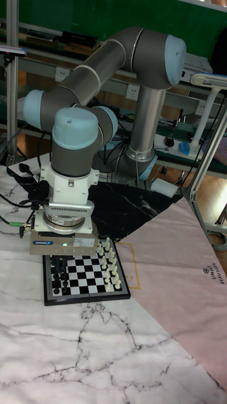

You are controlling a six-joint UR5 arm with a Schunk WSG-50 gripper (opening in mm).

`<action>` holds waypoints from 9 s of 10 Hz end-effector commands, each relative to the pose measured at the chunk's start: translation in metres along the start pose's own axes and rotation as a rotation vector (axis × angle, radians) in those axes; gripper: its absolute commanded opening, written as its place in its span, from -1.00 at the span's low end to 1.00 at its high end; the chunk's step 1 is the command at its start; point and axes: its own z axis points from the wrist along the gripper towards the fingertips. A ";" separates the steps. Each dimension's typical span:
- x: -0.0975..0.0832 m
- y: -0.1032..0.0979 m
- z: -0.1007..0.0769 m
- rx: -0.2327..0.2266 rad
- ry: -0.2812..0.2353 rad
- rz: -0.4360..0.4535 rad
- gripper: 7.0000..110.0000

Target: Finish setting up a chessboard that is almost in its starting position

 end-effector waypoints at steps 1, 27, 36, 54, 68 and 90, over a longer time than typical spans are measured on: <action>0.010 -0.012 0.004 -0.042 0.007 -0.015 -1.00; 0.039 -0.008 0.037 -0.057 0.090 -0.003 -1.00; 0.039 -0.006 0.041 -0.052 0.096 0.005 -1.00; 0.041 -0.002 0.049 -0.068 0.101 0.004 -1.00; 0.040 -0.002 0.051 -0.072 0.094 -0.003 -1.00; 0.039 0.000 0.042 -0.094 0.105 -0.026 -0.71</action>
